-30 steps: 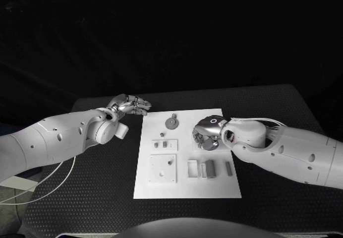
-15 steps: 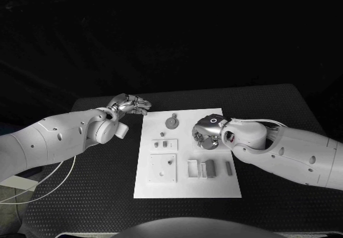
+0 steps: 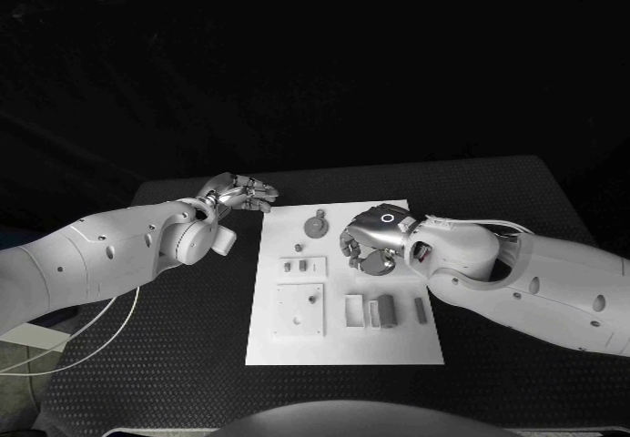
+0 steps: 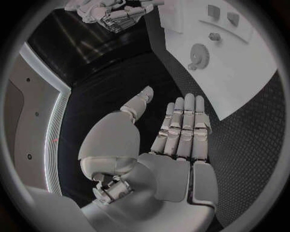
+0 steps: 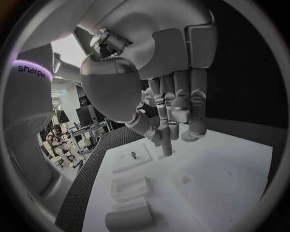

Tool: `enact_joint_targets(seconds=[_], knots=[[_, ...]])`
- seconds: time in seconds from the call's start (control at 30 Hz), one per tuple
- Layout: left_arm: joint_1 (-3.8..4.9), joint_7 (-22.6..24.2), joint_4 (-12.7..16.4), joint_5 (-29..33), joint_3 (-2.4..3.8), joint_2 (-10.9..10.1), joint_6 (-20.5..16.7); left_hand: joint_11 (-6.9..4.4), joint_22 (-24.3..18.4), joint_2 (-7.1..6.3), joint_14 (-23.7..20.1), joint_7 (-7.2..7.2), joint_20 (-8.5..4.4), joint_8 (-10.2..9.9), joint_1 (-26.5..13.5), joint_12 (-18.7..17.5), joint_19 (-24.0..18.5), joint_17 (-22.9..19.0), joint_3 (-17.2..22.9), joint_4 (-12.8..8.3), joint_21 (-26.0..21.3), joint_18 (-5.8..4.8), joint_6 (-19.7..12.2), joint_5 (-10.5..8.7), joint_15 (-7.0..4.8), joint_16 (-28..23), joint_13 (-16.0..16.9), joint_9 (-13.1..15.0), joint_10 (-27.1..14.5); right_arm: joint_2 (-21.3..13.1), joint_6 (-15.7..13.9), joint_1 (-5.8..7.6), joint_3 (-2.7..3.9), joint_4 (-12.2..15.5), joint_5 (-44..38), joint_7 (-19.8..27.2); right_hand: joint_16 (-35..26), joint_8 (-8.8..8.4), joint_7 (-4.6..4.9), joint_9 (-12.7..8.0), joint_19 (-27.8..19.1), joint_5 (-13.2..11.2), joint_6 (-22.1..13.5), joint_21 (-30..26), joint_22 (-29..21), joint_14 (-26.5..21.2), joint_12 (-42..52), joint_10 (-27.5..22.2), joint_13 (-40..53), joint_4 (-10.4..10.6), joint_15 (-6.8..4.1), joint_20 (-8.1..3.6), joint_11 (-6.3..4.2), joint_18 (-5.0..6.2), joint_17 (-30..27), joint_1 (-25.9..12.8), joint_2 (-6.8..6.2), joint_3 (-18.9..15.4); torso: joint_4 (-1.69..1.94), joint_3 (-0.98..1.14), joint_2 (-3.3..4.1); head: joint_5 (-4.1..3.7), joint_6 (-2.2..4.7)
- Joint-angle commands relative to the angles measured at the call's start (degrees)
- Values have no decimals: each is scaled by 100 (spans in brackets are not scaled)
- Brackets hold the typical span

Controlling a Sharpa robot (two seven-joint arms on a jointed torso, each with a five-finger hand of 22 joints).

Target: Assemble the parts on the task board

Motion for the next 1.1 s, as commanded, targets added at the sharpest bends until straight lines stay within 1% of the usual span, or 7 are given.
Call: enact_joint_targets(seconds=[0.03, 0.27, 0.37, 0.6, 0.9, 1.0, 1.1], knots=[[8, 46, 9, 11, 5, 11, 50, 21, -9, 16, 12, -7, 38, 29, -27, 25, -17, 6, -32, -4, 35, 41, -28, -11, 13, -35, -5, -6, -11, 56, -186, -3, 5, 113, -8, 1, -17, 32, -12, -1, 21, 13, 47, 36, 127, -39, 24, 249, 22, -9, -94, -22, -152, 485, -5, 62, -3, -36, 2, -3, 2, 0, 7], [8, 50, -14, 11, 6, 38, 45, 21, -10, 16, 13, -7, 39, 30, -32, 25, -17, 10, -34, -2, 36, 41, -29, -12, 14, -38, -7, -7, -12, 363, -293, -37, 4, 186, 184, 114, -18, 32, -13, 0, 24, 13, 50, 38, 126, -36, 25, 250, 27, -8, -96, -23, -154, 485, -5, 65, -4, -36, 4, 3, 4, -3, 16], [13, 51, -9, 11, 6, 58, 55, 21, -12, 18, 14, -7, 40, 30, -35, 24, -17, 13, -37, -1, 36, 40, -30, -13, 14, -41, -8, -8, -12, 503, -298, -146, -1, 164, 213, 155, -21, 30, -12, 0, 25, 13, 49, 39, 125, -35, 23, 247, 31, -9, -98, -25, -155, 485, -6, 69, -3, -34, -5, -3, 3, 11, 31], [15, 51, -22, 11, 6, 71, 49, 21, -14, 18, 14, -7, 39, 30, -37, 24, -17, 18, -39, -2, 36, 41, -31, -13, 14, -45, -9, -9, -12, 942, -327, -443, -38, 1, 196, 226, -26, 26, -11, 1, 27, 13, 46, 41, 123, -32, 19, 240, 39, -10, -100, -28, -157, 485, -7, 74, 0, -31, 11, 2, 1, 64, 2], [25, 49, -20, 11, 6, 79, 49, 20, -16, 19, 15, -7, 39, 32, -38, 24, -18, 24, -41, -4, 36, 41, -31, -13, 14, -50, -11, -10, -12, 1075, -280, -604, -132, -111, 232, 274, -29, 23, -9, 1, 29, 13, 44, 41, 121, -30, 16, 237, 47, -10, -101, -31, -158, 485, -7, 77, 5, -30, 9, -6, 5, 140, -42], [31, 47, -18, 11, 6, 71, 47, 20, -17, 19, 15, -8, 39, 32, -38, 24, -18, 27, -42, -4, 36, 41, -31, -13, 14, -53, -12, -11, -12, 1075, -280, -683, -133, -160, 239, 278, -31, 21, -8, 2, 29, 13, 43, 41, 120, -30, 15, 236, 50, -10, -102, -32, -158, 485, -7, 75, 6, -31, 6, -9, 6, 157, -55], [34, 47, -19, 11, 6, 74, 48, 20, -18, 19, 16, -8, 39, 33, -38, 24, -18, 29, -43, -5, 36, 41, -31, -13, 14, -55, -13, -11, -11, 1124, -297, -747, -138, -243, 195, 287, -32, 20, -8, 2, 29, 13, 42, 41, 120, -29, 15, 235, 53, -10, -102, -33, -158, 485, -7, 76, 7, -31, 2, -3, 6, 175, -68]])
